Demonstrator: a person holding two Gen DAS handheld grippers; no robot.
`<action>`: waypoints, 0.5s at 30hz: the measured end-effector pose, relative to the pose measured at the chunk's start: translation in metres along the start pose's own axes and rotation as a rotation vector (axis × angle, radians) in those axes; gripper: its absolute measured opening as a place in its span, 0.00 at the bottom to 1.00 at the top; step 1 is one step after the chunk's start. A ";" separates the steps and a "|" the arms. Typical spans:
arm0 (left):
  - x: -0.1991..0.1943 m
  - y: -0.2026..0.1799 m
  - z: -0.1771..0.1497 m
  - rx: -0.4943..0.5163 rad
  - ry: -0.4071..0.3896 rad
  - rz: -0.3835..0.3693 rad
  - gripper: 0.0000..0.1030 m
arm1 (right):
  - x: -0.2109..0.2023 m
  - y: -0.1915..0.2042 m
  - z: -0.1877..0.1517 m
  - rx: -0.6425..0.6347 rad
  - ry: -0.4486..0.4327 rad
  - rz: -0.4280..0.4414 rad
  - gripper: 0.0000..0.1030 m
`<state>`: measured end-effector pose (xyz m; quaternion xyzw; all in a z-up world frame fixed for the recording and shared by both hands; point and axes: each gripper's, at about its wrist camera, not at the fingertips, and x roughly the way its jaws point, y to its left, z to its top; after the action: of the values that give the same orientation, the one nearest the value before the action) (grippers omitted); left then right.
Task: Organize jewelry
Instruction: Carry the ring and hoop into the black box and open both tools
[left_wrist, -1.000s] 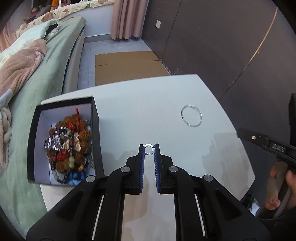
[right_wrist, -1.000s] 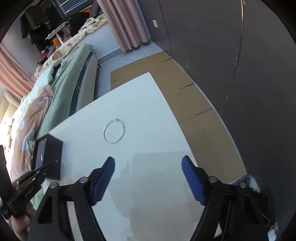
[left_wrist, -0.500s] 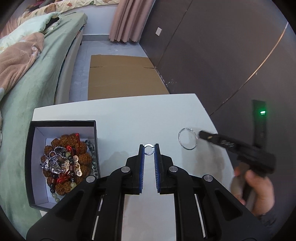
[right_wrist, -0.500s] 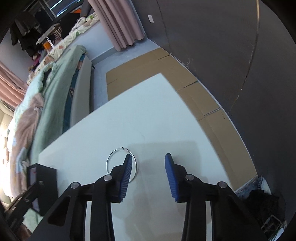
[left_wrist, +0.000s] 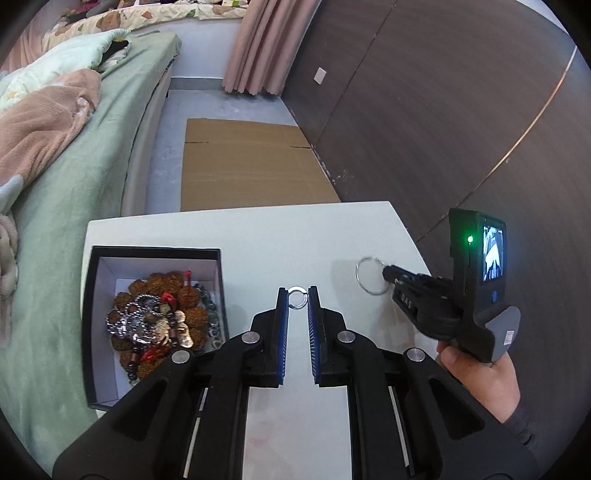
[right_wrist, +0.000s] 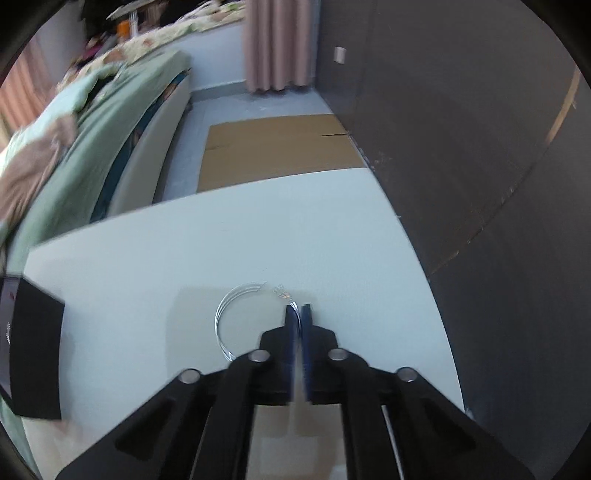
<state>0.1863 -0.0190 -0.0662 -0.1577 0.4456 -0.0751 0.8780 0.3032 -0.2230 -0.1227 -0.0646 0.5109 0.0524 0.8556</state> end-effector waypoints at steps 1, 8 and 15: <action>-0.001 0.000 0.000 -0.003 -0.003 0.001 0.11 | 0.000 -0.001 0.000 0.005 0.013 0.014 0.02; -0.017 0.007 0.003 -0.022 -0.039 0.004 0.11 | -0.017 -0.019 0.003 0.148 0.037 0.269 0.02; -0.039 0.028 0.003 -0.062 -0.074 0.027 0.11 | -0.049 -0.008 -0.007 0.164 -0.011 0.356 0.02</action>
<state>0.1655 0.0188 -0.0443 -0.1816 0.4168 -0.0433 0.8896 0.2750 -0.2328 -0.0825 0.0972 0.5120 0.1614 0.8381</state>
